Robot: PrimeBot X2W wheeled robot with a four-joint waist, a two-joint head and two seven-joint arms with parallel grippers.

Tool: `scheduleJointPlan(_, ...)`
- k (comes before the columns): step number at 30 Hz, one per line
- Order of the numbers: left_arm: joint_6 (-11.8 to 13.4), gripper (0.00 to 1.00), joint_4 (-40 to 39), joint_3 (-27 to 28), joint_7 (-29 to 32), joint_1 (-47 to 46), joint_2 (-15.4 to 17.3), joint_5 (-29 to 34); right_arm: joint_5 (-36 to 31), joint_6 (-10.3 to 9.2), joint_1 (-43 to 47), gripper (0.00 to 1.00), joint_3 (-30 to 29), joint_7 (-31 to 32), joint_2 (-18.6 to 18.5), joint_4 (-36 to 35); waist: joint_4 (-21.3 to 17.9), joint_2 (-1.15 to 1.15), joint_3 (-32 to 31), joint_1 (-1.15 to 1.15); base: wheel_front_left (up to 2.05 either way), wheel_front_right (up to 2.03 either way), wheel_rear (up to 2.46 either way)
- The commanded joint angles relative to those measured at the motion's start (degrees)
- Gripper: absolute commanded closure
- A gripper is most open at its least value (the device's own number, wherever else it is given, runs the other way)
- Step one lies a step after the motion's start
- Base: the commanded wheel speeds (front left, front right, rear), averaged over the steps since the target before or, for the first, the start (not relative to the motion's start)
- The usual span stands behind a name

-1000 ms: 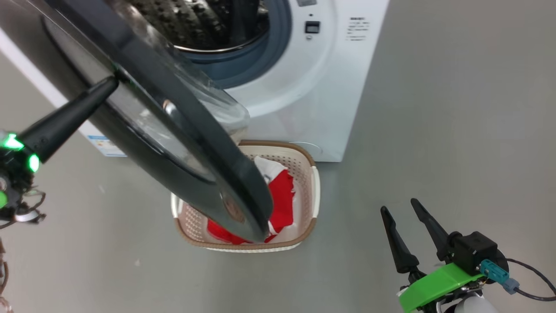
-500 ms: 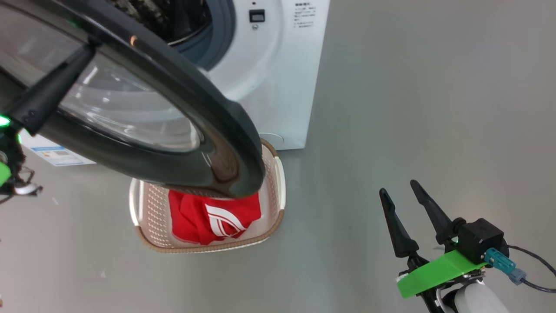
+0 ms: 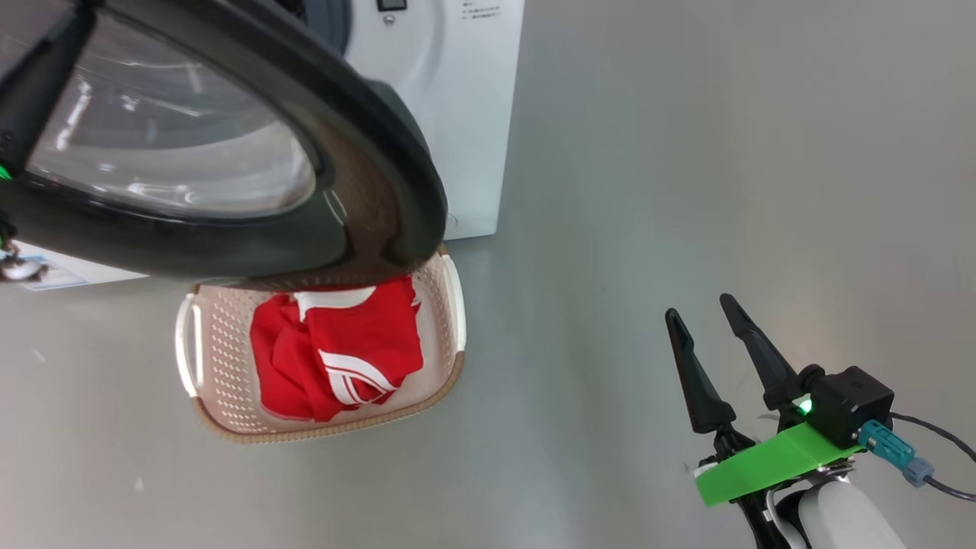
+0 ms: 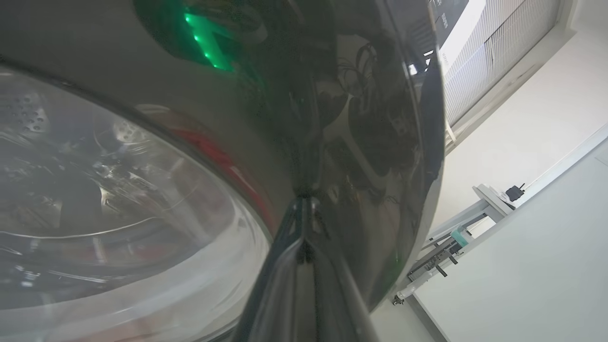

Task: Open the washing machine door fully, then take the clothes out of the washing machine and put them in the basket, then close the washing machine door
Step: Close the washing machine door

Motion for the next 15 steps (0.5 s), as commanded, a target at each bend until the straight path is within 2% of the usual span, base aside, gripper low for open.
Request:
scheduleJointPlan(1,-0.4,1.00,-0.4,1.5,-1.1,-2.8,3.6,0.5,0.3,0.28,-1.2,0.00,1.3,-0.4,0.0,-1.6,-0.8,0.00,0.7,0.00,0.00,0.00,0.00)
scheduleJointPlan(10,-0.4,1.00,4.3,-3.4,-9.1,-7.0,6.8,0.5,0.9,0.28,-1.7,0.00,1.1,-0.4,0.0,-2.3,-2.9,0.00,1.6,0.00,0.00,0.00,0.00)
scheduleJointPlan(15,-0.4,1.00,5.5,-6.2,-11.4,-7.6,8.0,-1.3,0.9,0.28,-1.5,0.00,0.8,-0.4,0.0,-2.4,-3.0,0.00,1.3,0.00,0.00,0.00,0.00)
